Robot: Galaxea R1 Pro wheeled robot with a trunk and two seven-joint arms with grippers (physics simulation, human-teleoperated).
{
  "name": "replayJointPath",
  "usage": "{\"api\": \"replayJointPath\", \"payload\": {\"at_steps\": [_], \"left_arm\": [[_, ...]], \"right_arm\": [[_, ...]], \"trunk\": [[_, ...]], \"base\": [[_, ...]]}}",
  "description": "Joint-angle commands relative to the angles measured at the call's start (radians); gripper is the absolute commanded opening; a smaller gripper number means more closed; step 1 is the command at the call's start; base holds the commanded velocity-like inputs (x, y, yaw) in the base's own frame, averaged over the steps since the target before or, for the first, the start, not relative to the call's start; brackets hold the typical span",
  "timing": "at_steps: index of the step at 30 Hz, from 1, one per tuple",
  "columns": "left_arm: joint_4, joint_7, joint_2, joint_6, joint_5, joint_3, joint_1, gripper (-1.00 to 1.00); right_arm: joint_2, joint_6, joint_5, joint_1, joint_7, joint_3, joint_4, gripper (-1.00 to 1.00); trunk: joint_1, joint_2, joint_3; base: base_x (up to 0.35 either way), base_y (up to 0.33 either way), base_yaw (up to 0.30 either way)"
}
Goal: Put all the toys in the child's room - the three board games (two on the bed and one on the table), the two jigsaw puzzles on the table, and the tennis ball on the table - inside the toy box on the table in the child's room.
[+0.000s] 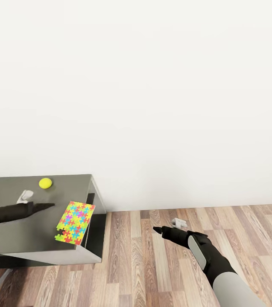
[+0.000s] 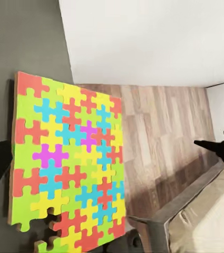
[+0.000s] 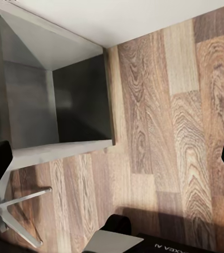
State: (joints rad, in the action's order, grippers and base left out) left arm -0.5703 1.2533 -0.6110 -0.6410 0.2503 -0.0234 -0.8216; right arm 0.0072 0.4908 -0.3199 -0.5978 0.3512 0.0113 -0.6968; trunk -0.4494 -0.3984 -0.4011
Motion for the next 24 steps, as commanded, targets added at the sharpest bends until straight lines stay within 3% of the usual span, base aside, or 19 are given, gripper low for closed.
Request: {"api": "replayJointPath", "payload": {"at_steps": [1, 7, 8, 10, 12, 24], "left_arm": [[-0.011, 0.021, -0.006, -0.012, 0.003, 0.0, 0.001, 1.0], [-0.064, 0.161, -0.053, -0.023, 0.007, 0.0, 0.006, 1.0], [-0.069, 0.21, -0.06, -0.022, 0.006, 0.0, 0.006, 1.0], [-0.076, 0.285, -0.065, -0.02, 0.004, 0.001, 0.007, 1.0], [-0.082, 0.317, -0.066, -0.019, 0.004, 0.002, 0.007, 1.0], [-0.101, 0.318, -0.066, -0.017, 0.002, 0.003, 0.008, 1.0]], "right_arm": [[0.0, 0.006, -0.005, 0.0, -0.001, 0.0, -0.001, 1.0], [0.0, 0.004, -0.005, 0.0, -0.001, 0.001, -0.001, 1.0], [0.0, 0.004, -0.005, 0.0, -0.001, 0.001, -0.001, 1.0], [0.001, 0.003, -0.005, 0.0, -0.001, 0.001, -0.001, 1.0], [0.001, 0.003, -0.005, 0.0, -0.002, 0.001, -0.001, 1.0], [0.026, 0.0, -0.004, 0.0, -0.01, 0.001, -0.001, 1.0]], "trunk": [[-0.001, -0.002, 0.0], [-0.001, -0.002, 0.008], [-0.001, -0.002, 0.01], [-0.001, -0.002, 0.013], [-0.001, -0.002, 0.016], [-0.001, -0.002, 0.036]], "base": [[0.0, 0.0, 0.0], [0.0, 0.0, 0.0], [0.0, 0.0, 0.0], [0.0, 0.0, 0.0], [0.0, 0.0, 0.0], [0.0, 0.0, 0.0]]}}
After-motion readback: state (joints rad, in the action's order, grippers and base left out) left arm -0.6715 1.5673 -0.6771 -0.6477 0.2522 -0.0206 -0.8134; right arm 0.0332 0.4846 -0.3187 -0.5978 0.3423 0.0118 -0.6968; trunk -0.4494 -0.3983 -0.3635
